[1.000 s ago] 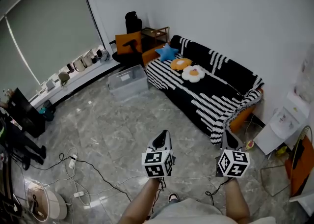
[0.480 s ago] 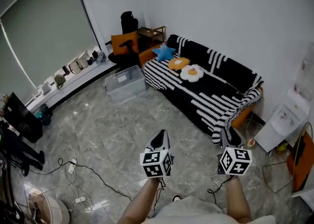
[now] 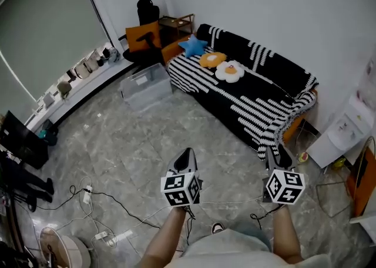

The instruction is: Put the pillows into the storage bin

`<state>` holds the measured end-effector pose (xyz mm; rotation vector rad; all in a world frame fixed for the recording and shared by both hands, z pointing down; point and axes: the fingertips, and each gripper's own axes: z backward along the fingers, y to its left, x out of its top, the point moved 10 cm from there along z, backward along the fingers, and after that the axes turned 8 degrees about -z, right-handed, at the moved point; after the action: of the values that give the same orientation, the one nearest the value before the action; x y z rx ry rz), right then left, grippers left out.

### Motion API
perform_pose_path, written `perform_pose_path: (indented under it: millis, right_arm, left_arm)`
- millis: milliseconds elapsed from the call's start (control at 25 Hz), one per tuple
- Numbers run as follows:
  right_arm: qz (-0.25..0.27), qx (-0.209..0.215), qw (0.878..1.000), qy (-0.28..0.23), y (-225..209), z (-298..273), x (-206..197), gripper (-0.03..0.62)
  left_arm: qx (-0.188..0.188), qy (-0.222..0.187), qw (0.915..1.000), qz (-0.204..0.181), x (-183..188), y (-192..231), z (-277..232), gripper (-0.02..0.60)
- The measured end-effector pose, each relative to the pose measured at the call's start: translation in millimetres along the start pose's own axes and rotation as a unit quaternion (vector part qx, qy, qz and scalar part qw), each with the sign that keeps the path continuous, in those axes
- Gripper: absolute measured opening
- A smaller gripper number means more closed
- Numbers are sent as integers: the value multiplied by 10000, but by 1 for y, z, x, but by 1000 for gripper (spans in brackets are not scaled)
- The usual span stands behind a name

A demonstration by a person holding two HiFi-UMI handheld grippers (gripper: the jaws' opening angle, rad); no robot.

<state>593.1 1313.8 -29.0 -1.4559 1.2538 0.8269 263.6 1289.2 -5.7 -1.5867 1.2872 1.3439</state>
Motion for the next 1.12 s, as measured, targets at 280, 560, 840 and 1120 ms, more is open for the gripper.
perform_pose_path:
  millis: [280, 560, 840, 1120]
  right_arm:
    - [-21, -116, 9996, 273, -5, -33, -5, 169]
    - [-119, -14, 9995, 278, -17, -119, 11, 166]
    - [-127, 207, 9993, 285, -34, -235, 51, 166]
    - [-246, 351, 9986, 297, -56, -340, 87, 166]
  left_arm:
    - [153, 193, 9995, 181, -7, 27, -25, 12]
    - [287, 231, 9993, 25, 4, 47, -86, 12]
    - [577, 119, 9983, 22, 41, 72, -181, 12]
    - [609, 153, 9980, -114, 71, 82, -276, 12]
